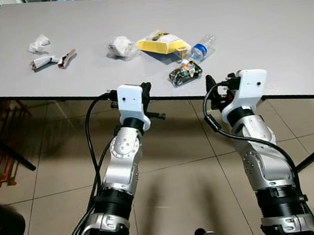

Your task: Picking trash to rubbish bin

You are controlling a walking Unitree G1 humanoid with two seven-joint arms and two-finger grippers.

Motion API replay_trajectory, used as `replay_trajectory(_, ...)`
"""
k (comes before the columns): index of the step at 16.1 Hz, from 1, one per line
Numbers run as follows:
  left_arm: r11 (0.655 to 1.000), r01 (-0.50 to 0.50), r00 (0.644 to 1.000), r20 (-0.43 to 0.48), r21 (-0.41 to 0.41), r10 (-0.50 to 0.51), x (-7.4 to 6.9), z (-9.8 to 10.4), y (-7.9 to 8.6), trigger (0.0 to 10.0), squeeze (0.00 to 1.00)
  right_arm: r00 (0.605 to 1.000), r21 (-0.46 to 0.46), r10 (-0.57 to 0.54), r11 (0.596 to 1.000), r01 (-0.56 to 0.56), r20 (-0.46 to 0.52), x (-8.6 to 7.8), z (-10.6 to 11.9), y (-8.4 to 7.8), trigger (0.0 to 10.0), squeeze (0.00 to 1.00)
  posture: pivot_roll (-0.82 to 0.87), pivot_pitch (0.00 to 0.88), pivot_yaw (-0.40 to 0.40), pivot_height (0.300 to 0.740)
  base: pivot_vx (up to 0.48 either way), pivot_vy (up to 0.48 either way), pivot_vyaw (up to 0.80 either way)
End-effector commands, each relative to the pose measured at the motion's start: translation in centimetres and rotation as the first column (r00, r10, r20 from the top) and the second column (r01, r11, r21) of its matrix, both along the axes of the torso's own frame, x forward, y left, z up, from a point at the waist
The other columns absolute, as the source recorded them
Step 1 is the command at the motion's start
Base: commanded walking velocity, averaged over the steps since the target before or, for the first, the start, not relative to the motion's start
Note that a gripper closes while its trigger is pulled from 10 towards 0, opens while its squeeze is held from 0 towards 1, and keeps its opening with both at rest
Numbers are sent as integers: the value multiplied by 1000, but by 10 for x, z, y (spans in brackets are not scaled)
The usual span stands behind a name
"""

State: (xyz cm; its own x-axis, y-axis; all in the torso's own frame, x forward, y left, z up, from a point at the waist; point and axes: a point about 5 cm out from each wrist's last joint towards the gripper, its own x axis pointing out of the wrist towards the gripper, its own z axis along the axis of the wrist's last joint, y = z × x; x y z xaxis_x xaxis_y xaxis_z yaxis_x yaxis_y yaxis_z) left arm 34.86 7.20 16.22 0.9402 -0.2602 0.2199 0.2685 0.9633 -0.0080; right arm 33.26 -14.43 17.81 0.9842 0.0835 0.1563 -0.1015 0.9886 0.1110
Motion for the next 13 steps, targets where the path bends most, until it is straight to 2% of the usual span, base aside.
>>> replay_trajectory(1, 1000, -10, 1000, 11, 3, 10, 2, 3, -2, 10000, 0, 1000, 1, 2, 1000, -3, 16, 0, 2, -1, 10000, 0, -155, 72, 11, 740, 390, 0, 0)
replay_trajectory(13, 999, -37, 999, 27, 11, 37, 3, 6, 4, 10000, 0, 1000, 8, 20, 1000, -20, 6, 2, 0, 6, 10000, 0, -130, 98, 1, 740, 443, 0, 0)
